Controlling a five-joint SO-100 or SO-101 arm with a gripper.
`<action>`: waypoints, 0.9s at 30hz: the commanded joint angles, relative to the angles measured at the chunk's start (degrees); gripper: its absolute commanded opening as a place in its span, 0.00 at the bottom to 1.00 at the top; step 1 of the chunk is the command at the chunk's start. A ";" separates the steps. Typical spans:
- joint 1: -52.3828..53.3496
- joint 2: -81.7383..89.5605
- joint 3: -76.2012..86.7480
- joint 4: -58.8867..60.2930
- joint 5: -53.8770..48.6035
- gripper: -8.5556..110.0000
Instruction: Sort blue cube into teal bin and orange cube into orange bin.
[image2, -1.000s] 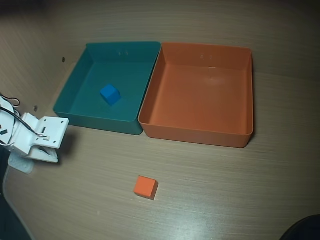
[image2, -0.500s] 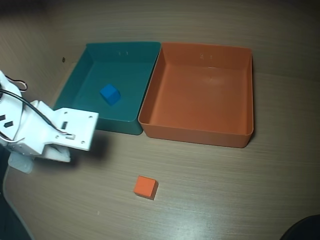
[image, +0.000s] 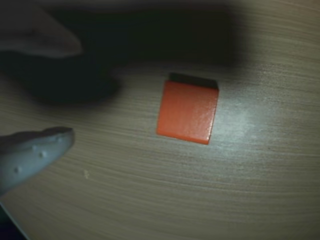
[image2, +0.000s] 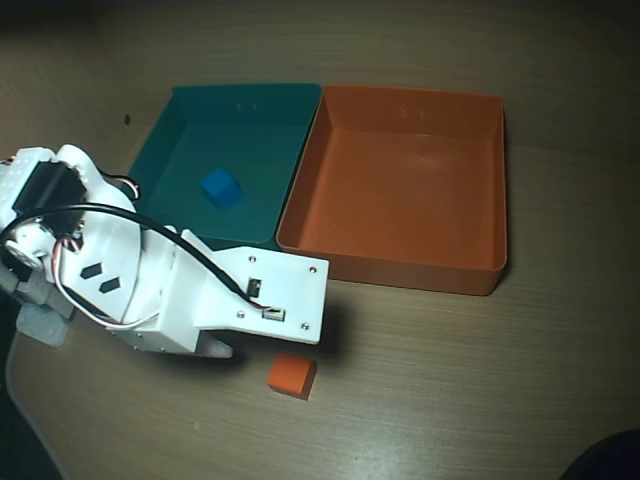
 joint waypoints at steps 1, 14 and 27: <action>0.62 -1.93 -7.21 -0.62 -0.09 0.30; 3.34 -18.90 -23.64 -0.62 -1.05 0.35; 3.69 -32.17 -30.59 -0.62 -1.14 0.35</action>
